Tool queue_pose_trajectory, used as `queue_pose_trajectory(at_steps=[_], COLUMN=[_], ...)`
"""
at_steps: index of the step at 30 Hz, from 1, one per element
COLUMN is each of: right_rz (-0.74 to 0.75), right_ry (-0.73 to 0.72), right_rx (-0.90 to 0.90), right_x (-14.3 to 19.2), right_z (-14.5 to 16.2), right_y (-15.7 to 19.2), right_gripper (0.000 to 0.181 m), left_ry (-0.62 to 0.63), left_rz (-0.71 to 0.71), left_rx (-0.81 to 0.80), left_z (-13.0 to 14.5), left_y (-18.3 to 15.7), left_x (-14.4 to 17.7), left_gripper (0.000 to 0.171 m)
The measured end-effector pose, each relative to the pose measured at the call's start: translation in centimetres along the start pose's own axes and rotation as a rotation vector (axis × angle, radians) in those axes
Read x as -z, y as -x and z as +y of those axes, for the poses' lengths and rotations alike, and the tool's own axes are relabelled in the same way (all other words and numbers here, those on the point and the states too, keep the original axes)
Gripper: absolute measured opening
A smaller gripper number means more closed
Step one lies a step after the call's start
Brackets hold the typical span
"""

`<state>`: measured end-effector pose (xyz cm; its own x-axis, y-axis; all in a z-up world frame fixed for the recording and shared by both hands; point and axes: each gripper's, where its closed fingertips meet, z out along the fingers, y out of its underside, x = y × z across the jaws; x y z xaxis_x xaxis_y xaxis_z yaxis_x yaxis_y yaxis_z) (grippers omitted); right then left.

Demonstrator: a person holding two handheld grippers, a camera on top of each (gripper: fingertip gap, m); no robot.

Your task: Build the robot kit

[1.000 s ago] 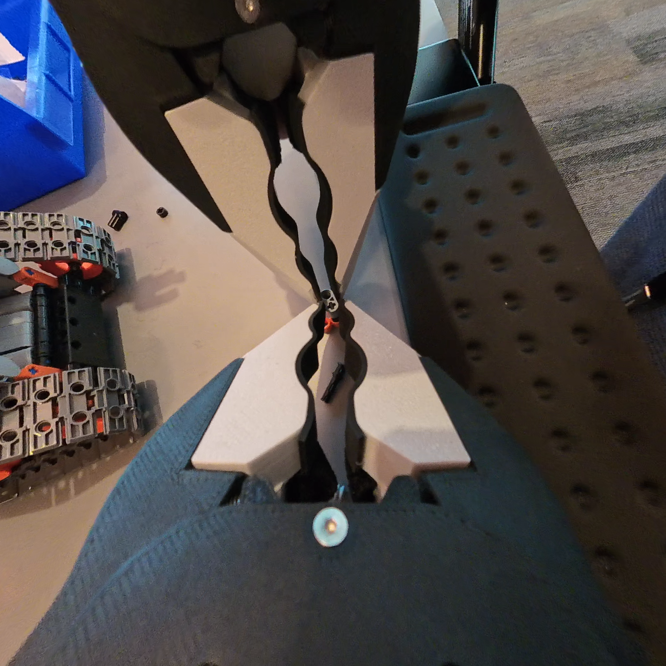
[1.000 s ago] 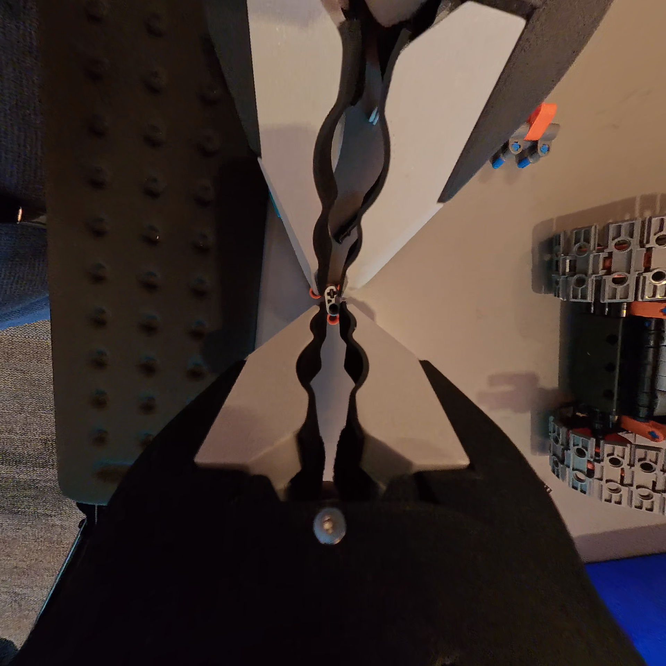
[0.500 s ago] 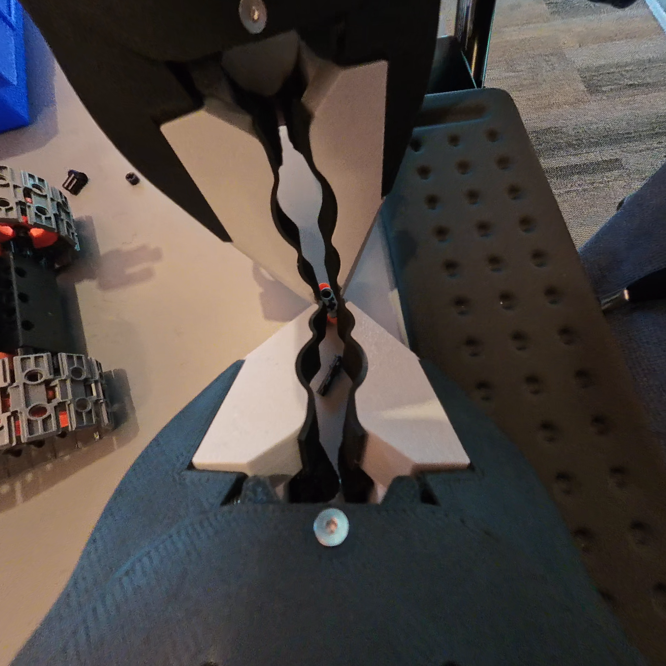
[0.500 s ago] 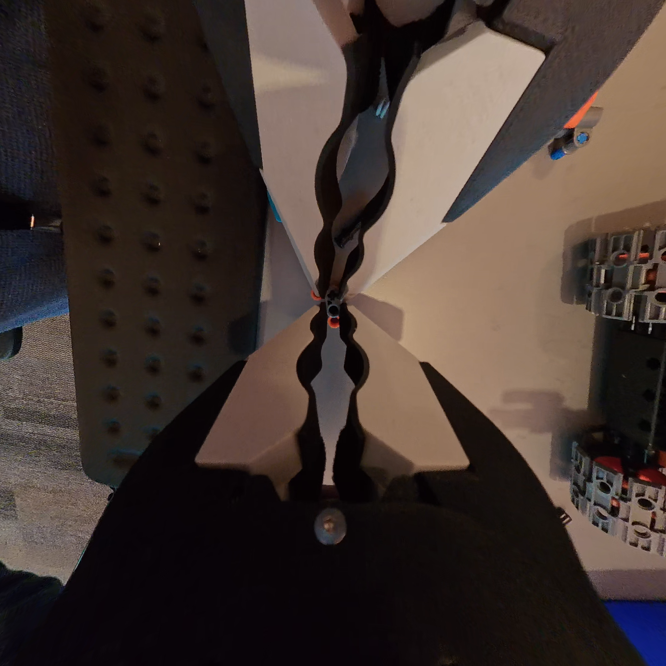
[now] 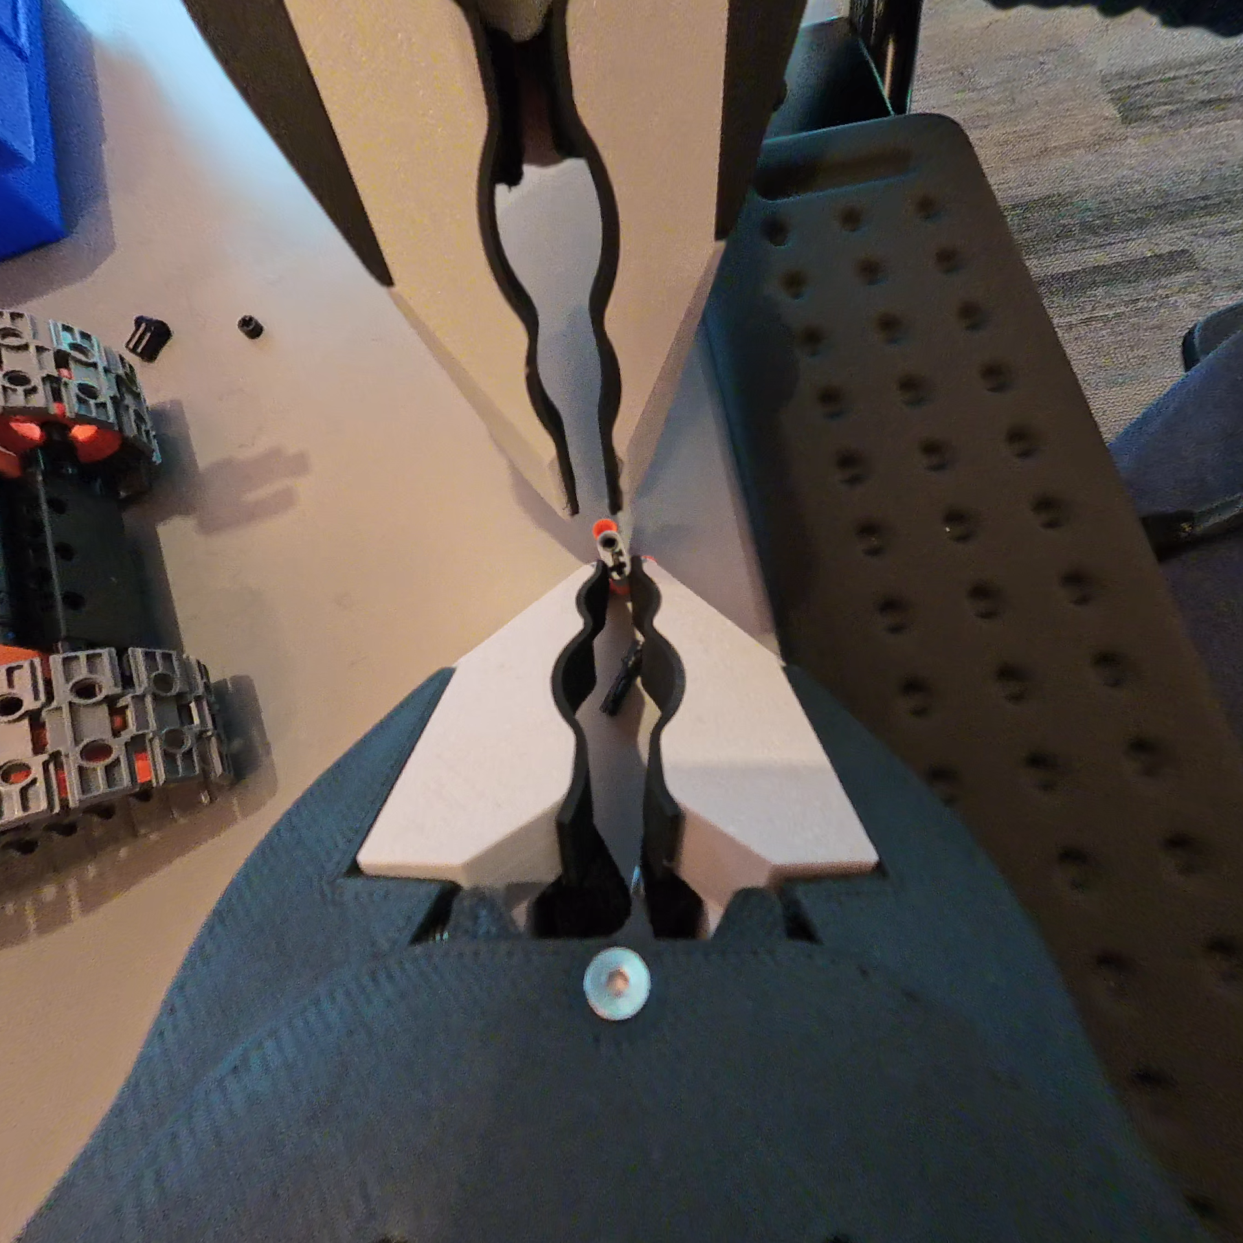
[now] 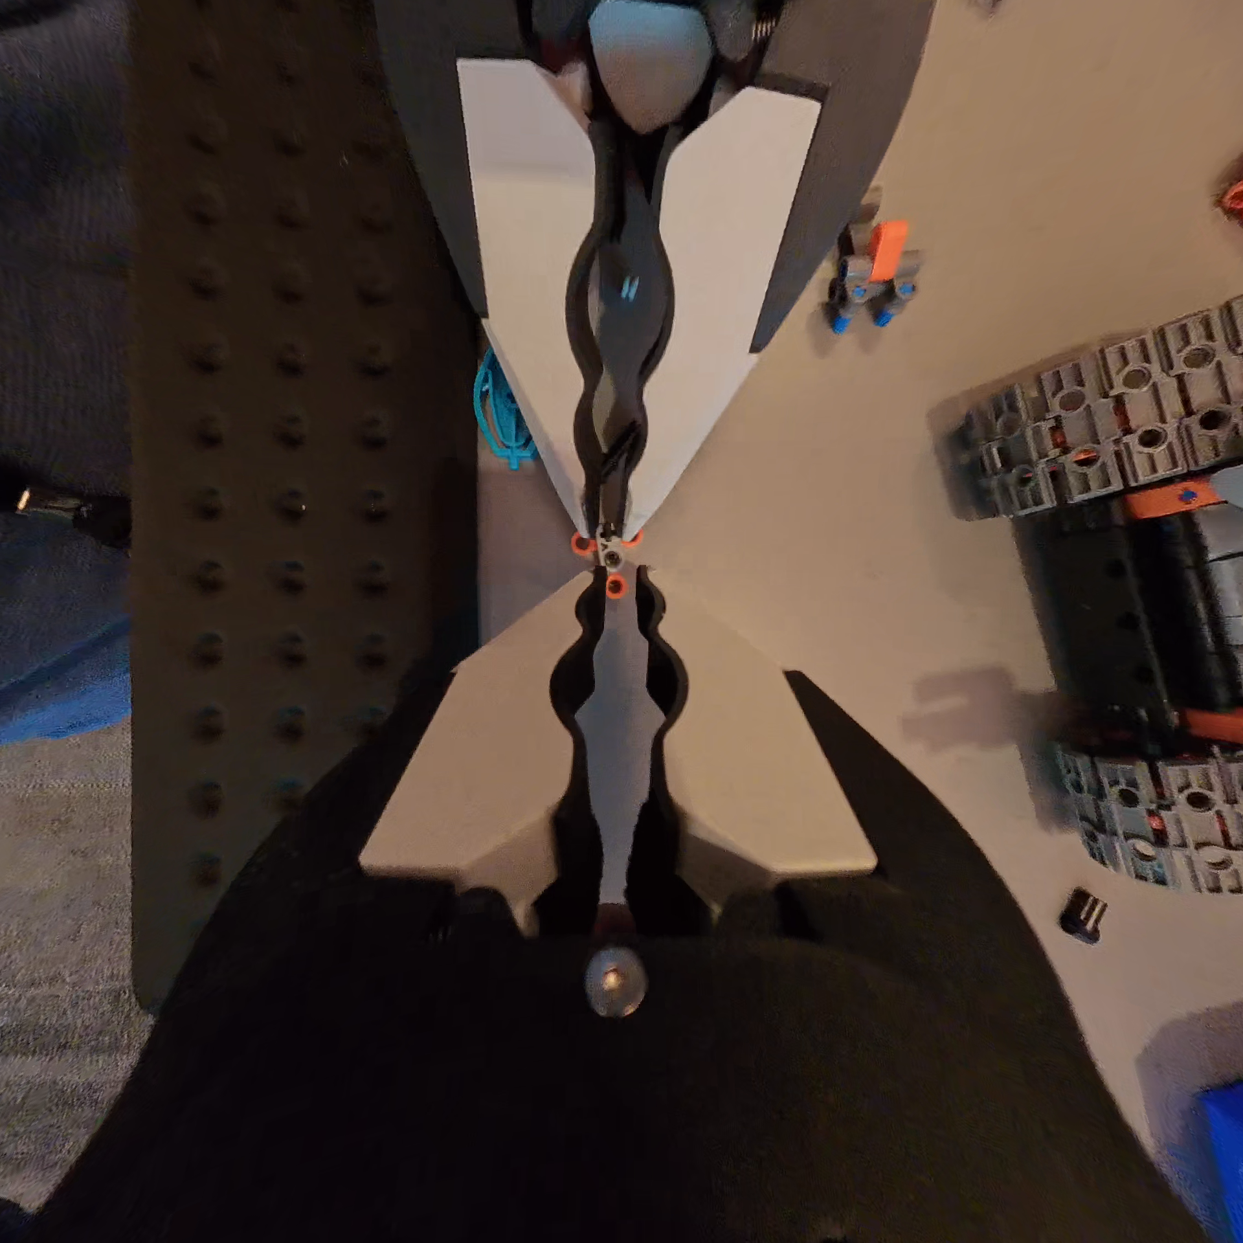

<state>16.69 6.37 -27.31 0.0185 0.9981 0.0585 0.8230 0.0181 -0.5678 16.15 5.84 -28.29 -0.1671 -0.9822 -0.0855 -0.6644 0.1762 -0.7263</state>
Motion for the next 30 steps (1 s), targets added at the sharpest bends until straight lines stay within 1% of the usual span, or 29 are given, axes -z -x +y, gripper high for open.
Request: queue_pose_trajectory(at_steps=[2, 4, 6, 8, 11, 13, 15, 17, 19, 20, 22, 28, 30], right_rz=[0.029, 0.021, 0.002, -0.009, -0.009, -0.01, 0.013, 0.042, 0.061, 0.066, 0.093, 0.126, 0.142], right_ry=[0.01, 0.006, 0.004, 0.004, 0.006, -0.015, -0.045, -0.062, -0.08, -0.091, -0.113, -0.159, -0.173], right_rx=[0.004, 0.012, 0.027, 0.047, 0.059, 0.058, 0.063, 0.069, 0.076, 0.082, 0.104, 0.131, 0.137], right_x=[-0.4, -0.9, -1.6, -2.1, -2.2, -2.1, -1.7, -1.4, -1.2, -1.1, -1.0, -0.7, -0.6], right_z=[0.4, 0.3, 0.0, -0.4, -0.7, -1.2, -2.0, -2.7, -3.5, -3.9, -4.8, -7.4, -8.2], right_y=[-0.3, -0.1, 0.2, 0.2, -0.2, -0.4, -1.0, -1.5, -1.8, -1.9, -2.2, -3.4, -3.8], right_gripper=[0.008, 0.009, 0.01, 0.006, 0.006, 0.01, 0.01, 0.015, 0.017, 0.017, 0.009, 0.021, 0.022], left_ry=[-0.002, 0.007, 0.014, 0.018, 0.011, 0.007, -0.017, -0.03, -0.041, -0.045, -0.062, -0.085, -0.101], left_rz=[0.015, -0.007, 0.004, -0.014, -0.045, -0.083, -0.101, -0.113, -0.153, -0.154, -0.189, -0.257, -0.283], left_rx=[0.028, 0.014, 0.012, -0.001, -0.009, -0.03, -0.021, -0.02, -0.03, -0.027, -0.03, -0.019, -0.008], left_z=[-0.1, 0.1, 0.3, 0.4, 0.7, 0.7, 0.4, 0.4, 0.3, 0.3, 0.3, 0.8, 0.9], left_y=[-0.1, 0.3, 0.0, 0.1, 0.4, 0.9, 1.2, 1.5, 1.9, 1.9, 2.3, 2.8, 3.0], left_x=[0.0, 0.2, 0.1, 0.2, 0.5, 1.0, 1.7, 2.5, 3.3, 3.7, 4.8, 7.5, 8.4], left_gripper=[0.005, 0.006, 0.005, 0.005, 0.005, 0.005, 0.005, 0.005, 0.005, 0.005, 0.005, 0.004, 0.005])
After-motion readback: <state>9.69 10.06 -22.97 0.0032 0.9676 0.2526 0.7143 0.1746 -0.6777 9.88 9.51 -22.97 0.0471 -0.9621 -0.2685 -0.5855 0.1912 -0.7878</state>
